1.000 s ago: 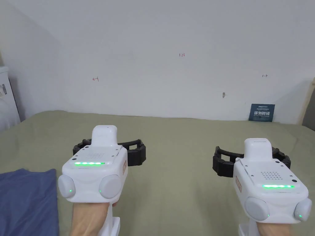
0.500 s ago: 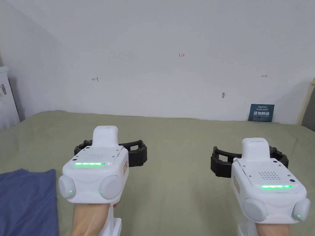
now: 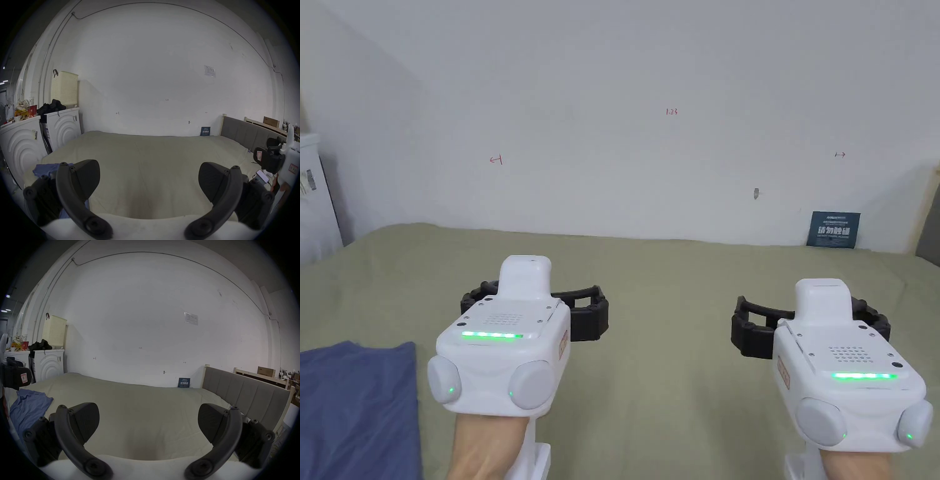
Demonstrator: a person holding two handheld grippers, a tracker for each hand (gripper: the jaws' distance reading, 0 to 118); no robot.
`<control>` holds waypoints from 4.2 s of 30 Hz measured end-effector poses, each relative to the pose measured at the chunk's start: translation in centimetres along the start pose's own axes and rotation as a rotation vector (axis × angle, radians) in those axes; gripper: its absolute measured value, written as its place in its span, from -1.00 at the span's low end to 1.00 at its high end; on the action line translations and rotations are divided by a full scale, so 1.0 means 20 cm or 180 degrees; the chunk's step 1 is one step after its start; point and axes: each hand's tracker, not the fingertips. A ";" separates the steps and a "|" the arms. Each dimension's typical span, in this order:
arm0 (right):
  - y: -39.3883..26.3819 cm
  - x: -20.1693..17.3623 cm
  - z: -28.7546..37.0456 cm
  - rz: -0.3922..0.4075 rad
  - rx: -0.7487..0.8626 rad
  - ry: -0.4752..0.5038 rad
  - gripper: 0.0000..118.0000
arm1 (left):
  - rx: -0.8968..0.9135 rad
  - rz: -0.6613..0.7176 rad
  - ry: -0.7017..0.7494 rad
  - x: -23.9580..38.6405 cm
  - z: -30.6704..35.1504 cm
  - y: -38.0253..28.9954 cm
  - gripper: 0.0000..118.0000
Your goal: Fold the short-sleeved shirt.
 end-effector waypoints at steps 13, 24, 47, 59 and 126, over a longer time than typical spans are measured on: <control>0.00 0.00 -0.02 -0.0032 -0.0068 0.0025 1.00 | -0.0040 -0.0008 -0.0008 -0.01 -0.01 0.01 1.00; -0.01 -0.03 -0.02 -0.0039 -0.0246 -0.0281 -1.00 | -0.0228 0.0037 0.0171 0.00 -0.03 0.01 -0.99; -0.02 -0.51 -0.19 -0.0001 -0.0300 0.0680 -1.00 | -0.0307 0.0162 0.0781 -0.50 0.08 -0.03 -0.98; 0.01 -1.36 -0.08 -0.0078 -0.0304 0.1953 -1.00 | -0.0429 0.0383 0.2030 -1.32 0.65 -0.14 -0.97; -0.42 -1.00 -0.31 0.0057 -0.1165 0.1519 -1.00 | -0.2159 0.0352 0.1069 -1.51 -0.73 -0.35 -1.00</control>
